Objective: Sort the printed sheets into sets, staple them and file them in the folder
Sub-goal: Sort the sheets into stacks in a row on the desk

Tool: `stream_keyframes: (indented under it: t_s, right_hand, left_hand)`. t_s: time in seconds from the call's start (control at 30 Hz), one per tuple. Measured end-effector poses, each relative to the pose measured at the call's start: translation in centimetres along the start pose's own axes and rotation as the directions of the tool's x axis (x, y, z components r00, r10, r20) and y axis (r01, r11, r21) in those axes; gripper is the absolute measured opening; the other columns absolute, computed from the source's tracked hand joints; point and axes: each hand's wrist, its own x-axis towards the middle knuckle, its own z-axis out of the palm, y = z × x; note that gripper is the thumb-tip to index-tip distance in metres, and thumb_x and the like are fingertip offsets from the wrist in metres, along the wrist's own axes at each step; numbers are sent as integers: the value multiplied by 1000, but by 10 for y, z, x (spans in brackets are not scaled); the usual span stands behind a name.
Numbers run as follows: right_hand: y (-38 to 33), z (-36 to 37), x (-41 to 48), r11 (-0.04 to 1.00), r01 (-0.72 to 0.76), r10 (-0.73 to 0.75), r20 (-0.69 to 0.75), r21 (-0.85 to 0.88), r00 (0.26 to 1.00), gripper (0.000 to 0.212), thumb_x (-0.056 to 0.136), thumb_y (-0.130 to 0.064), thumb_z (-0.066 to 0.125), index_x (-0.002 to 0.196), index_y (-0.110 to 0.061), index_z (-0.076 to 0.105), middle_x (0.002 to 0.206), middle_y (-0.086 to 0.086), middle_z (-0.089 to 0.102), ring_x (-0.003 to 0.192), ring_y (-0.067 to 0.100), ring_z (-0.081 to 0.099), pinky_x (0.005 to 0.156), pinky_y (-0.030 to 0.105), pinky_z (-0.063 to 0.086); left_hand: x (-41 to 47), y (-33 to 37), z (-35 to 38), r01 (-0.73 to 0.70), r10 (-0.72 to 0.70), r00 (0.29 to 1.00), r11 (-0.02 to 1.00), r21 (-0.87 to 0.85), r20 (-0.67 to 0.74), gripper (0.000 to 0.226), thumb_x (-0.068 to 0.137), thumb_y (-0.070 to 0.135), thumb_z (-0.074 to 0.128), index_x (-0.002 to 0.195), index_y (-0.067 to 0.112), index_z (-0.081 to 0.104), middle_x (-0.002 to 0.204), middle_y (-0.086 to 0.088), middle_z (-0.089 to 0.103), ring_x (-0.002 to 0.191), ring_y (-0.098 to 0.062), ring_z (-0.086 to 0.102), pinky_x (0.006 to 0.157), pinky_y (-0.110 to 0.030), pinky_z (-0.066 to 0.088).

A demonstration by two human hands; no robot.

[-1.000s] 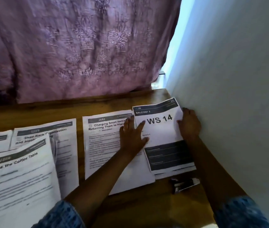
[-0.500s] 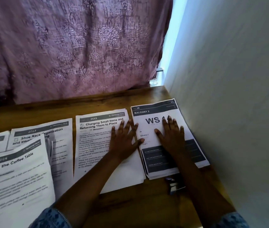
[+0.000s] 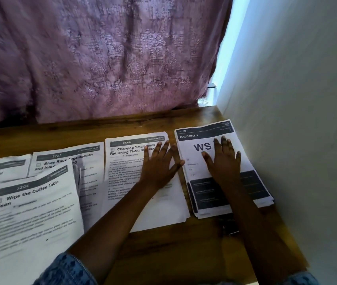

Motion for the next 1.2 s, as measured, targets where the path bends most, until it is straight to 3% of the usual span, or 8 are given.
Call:
stream_keyframes:
  t_s: [0.17,0.37,0.47,0.57,0.67,0.83,1.03,1.2]
  right_hand:
    - [-103,-17,-48,911,282,-204,-266,300,942,39,90,-36,59,121,-12,58,122,12,62,114,30,57,100,48,41]
    - [-226,23,-114,709,541,-530,-165,452,832,33,84,-28,57,111,-13,67,106,8,70,97,28,65,86,39,49]
    - [-263,44,-124,671,602,-614,-133,433,778,32,79,-21,64,109,-10,67,103,11,70,93,31,67,83,39,51]
    - [-286,60,-128,646,655,-646,-175,394,743,34,77,-19,64,110,-10,67,105,10,70,94,30,66,83,40,53]
    - [-300,71,-125,659,662,-668,-129,357,733,41,82,-22,62,122,-12,61,129,8,58,120,27,54,99,40,42]
    - [-310,82,-119,776,539,-611,178,327,771,74,87,-38,63,147,-15,26,155,5,25,144,20,19,117,44,19]
    - [-313,85,-130,815,448,-540,199,368,818,75,87,-34,64,148,-17,24,153,3,30,142,20,24,117,43,15]
    - [-326,75,-148,858,328,-405,129,394,905,72,82,-31,70,142,-22,31,132,8,54,120,26,51,97,39,43]
  left_hand:
    - [-59,-46,-54,157,-187,972,968,-197,-142,58,93,62,28,143,34,39,155,7,29,145,-15,20,116,-44,-7]
    - [-185,-163,-75,359,-392,862,920,-161,-321,44,89,43,45,121,20,65,128,-4,63,120,-29,56,103,-57,38]
    - [-232,-215,-68,408,-410,865,910,-70,-290,38,85,31,57,121,19,65,128,-9,62,118,-38,56,98,-62,41]
    - [-255,-249,-61,359,-348,917,933,26,-194,51,84,50,42,125,26,60,135,-4,57,125,-33,51,101,-59,37]
    - [-259,-266,-56,296,-287,953,951,87,-97,59,83,63,37,128,31,58,139,-3,54,129,-27,48,103,-55,35]
    - [-266,-274,-42,254,-254,960,967,-15,-118,66,86,73,29,132,33,53,144,1,48,134,-21,43,107,-50,33]
    - [-269,-277,-38,204,-217,958,975,-82,-189,59,87,68,36,134,36,49,147,4,44,137,-18,36,111,-48,26]
    - [-269,-281,-37,188,-202,959,978,-90,-199,61,87,69,34,135,34,49,147,3,43,138,-19,35,112,-47,22]
